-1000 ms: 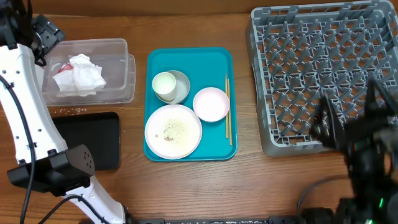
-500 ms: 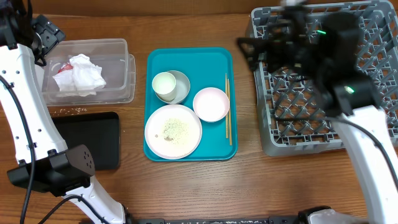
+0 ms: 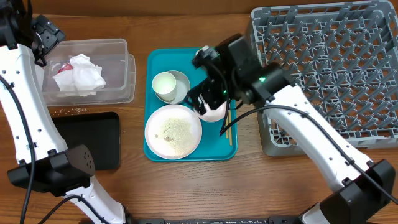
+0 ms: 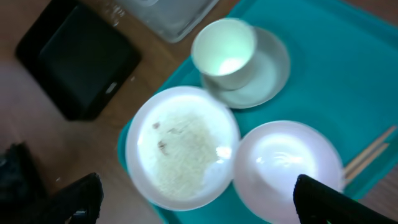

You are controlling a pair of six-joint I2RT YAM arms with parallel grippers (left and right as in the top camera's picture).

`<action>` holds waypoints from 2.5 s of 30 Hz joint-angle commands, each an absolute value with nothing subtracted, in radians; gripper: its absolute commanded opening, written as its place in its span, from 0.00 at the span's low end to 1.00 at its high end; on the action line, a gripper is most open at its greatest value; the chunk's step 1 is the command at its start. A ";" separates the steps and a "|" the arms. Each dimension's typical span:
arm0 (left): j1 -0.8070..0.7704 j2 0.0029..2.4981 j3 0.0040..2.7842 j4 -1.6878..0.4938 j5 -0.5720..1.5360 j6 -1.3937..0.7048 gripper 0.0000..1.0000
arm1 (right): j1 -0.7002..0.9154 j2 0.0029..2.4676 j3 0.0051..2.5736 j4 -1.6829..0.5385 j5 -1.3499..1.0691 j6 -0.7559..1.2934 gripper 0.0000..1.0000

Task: Sort waste into correct bins and load items into the dishwasher
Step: 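Lower the right gripper and grasp the rim of the pink bowl, then lift the pink bowl and carry it right to the gray dish rack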

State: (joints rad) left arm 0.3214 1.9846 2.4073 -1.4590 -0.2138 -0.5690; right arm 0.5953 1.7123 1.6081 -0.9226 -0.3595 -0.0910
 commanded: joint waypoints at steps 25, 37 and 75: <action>0.320 1.991 2.406 -1.459 -0.216 -0.557 1.00 | 0.648 1.977 1.639 -0.849 0.020 0.554 0.70; 0.320 1.991 2.406 -1.459 -0.216 -0.557 1.00 | 0.710 2.085 1.639 -0.832 0.138 0.529 0.70; 0.320 1.991 2.406 -1.459 -0.216 -0.557 1.00 | 0.763 2.111 1.571 -0.738 0.188 0.482 0.47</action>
State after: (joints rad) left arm 0.3214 1.9846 2.4073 -1.4590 -0.2138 -0.5690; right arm 0.7658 2.1052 1.5764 -0.7433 0.1635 0.4850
